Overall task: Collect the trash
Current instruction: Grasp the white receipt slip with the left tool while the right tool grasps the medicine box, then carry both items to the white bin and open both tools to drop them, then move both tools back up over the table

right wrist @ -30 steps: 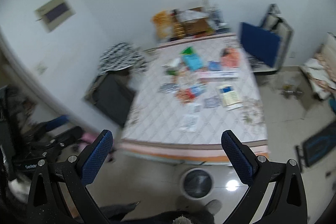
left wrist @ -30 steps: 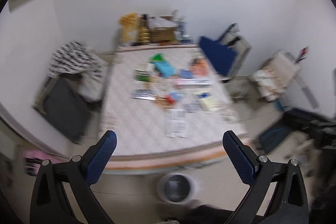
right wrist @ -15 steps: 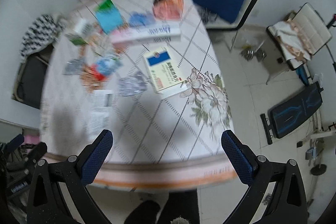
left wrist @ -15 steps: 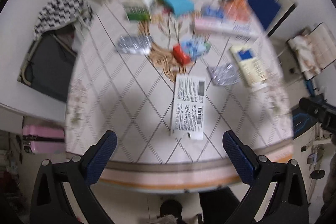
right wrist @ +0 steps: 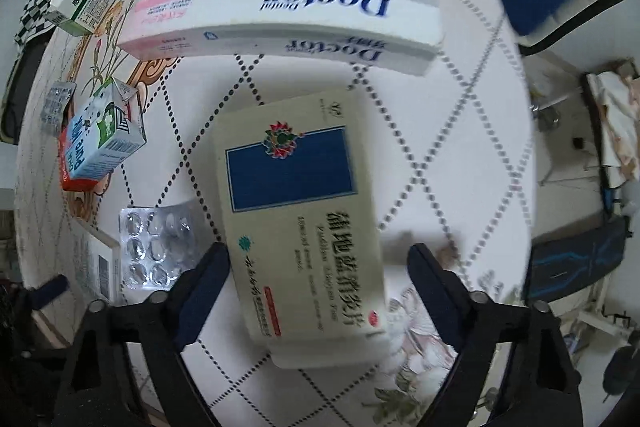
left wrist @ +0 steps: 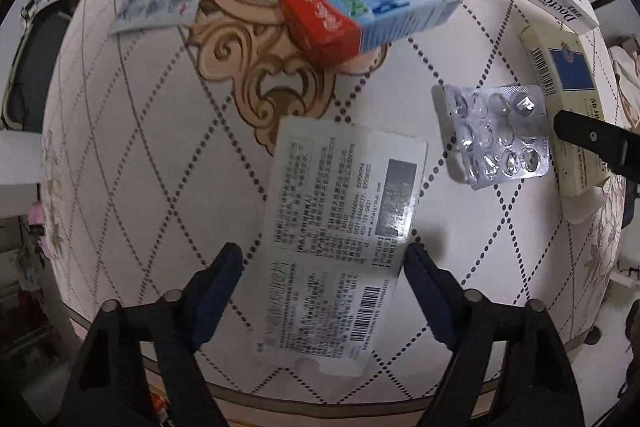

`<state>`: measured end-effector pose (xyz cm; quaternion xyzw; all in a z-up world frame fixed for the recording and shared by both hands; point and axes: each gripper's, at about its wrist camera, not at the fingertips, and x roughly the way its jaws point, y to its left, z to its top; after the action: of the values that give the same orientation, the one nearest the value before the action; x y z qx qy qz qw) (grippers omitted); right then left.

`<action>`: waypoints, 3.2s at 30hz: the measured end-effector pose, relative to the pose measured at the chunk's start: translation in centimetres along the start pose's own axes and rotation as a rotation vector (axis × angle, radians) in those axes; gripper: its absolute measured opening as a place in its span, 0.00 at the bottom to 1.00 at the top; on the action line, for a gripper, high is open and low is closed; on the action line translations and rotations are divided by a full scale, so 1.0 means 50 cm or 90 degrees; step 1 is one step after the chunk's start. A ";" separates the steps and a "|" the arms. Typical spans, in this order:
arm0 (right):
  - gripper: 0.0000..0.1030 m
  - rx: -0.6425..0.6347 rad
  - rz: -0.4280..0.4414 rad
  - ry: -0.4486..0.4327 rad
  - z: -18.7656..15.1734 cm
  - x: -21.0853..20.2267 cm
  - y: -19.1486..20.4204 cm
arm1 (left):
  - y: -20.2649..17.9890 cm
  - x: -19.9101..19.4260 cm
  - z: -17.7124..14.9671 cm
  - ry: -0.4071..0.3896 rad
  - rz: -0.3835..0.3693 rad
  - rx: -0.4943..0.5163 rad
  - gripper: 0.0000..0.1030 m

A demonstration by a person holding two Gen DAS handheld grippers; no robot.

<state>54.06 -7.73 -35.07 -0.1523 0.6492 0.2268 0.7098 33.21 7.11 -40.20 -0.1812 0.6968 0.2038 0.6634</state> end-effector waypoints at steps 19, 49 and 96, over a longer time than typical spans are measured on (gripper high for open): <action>0.73 0.007 -0.065 0.043 -0.050 0.011 0.014 | -0.029 0.041 -0.015 -0.053 -0.010 -0.021 0.70; 0.73 0.185 0.032 0.002 -0.880 -0.002 0.243 | 0.194 0.080 -0.488 -0.083 -0.167 0.069 0.70; 1.00 0.109 -0.023 0.072 -0.935 0.508 0.203 | 0.210 0.437 -0.595 -0.006 -0.031 0.019 0.96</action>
<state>10.31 -19.82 -64.61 -0.1152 0.7023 0.1488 0.6866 1.22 0.84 -60.48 -0.1873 0.6920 0.1776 0.6742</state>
